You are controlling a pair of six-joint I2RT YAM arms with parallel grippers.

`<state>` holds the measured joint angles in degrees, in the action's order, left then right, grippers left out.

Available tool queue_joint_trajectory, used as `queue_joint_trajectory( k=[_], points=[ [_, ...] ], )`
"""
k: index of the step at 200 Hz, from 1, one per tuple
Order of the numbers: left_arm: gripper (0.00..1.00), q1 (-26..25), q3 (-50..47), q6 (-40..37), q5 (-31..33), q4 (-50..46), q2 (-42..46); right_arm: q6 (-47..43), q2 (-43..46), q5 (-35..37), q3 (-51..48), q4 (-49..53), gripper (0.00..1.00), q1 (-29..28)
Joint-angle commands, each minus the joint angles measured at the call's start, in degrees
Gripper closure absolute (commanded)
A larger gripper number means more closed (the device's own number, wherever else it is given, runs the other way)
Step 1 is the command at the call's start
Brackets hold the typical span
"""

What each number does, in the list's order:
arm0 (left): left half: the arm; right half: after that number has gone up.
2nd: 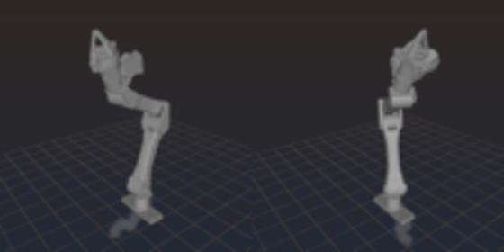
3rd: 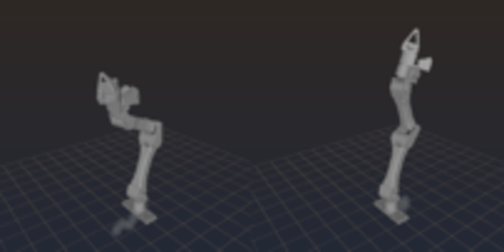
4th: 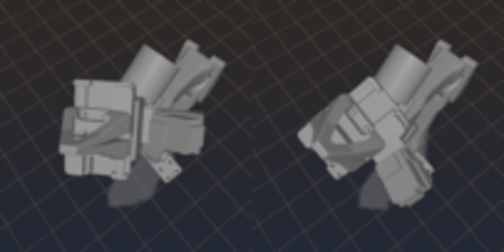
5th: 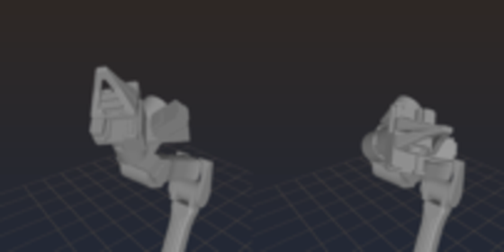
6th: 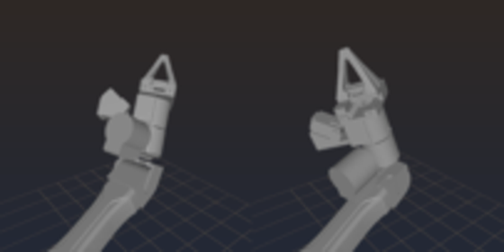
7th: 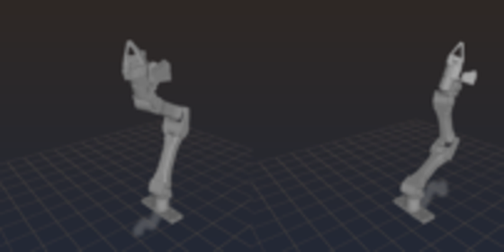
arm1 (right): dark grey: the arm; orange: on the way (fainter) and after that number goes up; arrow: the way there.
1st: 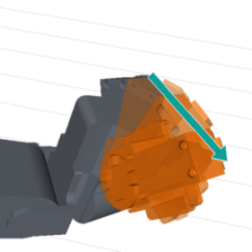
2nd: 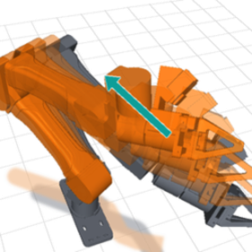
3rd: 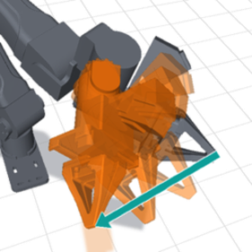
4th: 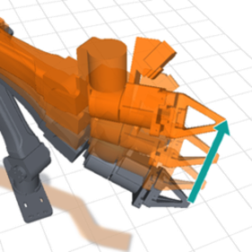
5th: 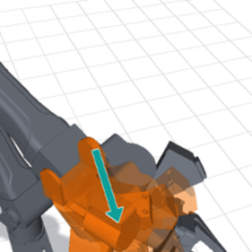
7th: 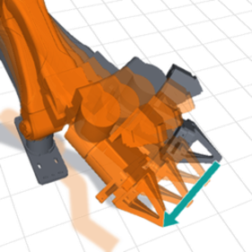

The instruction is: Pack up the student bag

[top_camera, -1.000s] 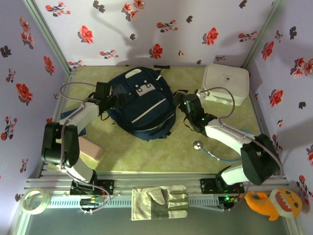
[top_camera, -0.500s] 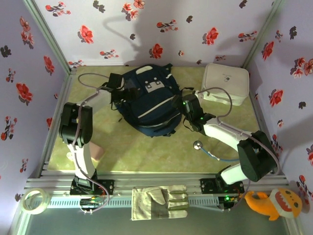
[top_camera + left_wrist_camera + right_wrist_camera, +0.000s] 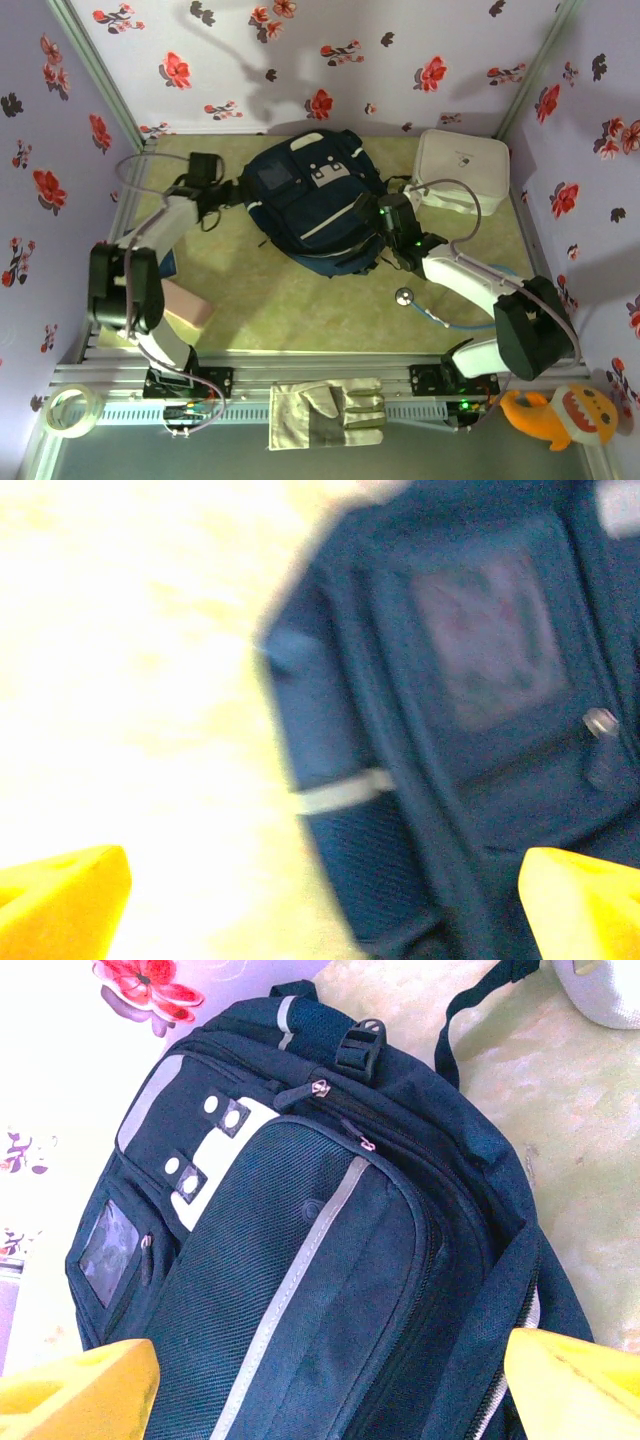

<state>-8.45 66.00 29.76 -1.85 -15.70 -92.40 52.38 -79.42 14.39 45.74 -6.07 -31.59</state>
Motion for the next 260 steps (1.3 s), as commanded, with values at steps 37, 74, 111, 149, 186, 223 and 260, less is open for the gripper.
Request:
queue_joint_trajectory(
  k=[37, 74, 111, 149, 186, 223, 260],
  points=[
    [0.0, 15.68, -16.48, 7.31, 5.26, 3.46, 11.07, -0.76, -2.3, -2.48, 1.29, -1.58, 0.09, 0.31],
    [0.0, 21.13, -18.24, 7.42, 4.63, 3.43, 10.22, -0.02, -4.6, -4.96, 2.55, -2.44, 0.09, 0.31],
    [0.0, 21.98, -14.42, 4.96, 2.15, 2.06, 5.48, 0.2, -5.2, -5.74, 2.71, -2.93, 0.09, 0.31],
    [0.01, 22.48, -9.07, 1.88, -1.25, -0.64, -1.54, 0.18, -5.6, -6.34, 2.78, -3.58, 0.09, 0.31],
    [0.03, 22.4, -8.97, 3.28, -4.01, -0.58, -3.9, 0.11, -5.57, -6.22, 2.68, -3.6, 0.09, 0.31],
    [0.05, 21.62, -10.22, 5.99, -7.6, 0.45, -6.02, 0.29, -5.82, -6.44, 2.6, -3.82, 0.09, 0.35],
    [0.1, 19.56, -14.47, 13.59, -14.64, 7.33, -5.43, 0.71, -5.62, -6.31, 2.27, -3.89, 0.09, 0.31]
  ],
)
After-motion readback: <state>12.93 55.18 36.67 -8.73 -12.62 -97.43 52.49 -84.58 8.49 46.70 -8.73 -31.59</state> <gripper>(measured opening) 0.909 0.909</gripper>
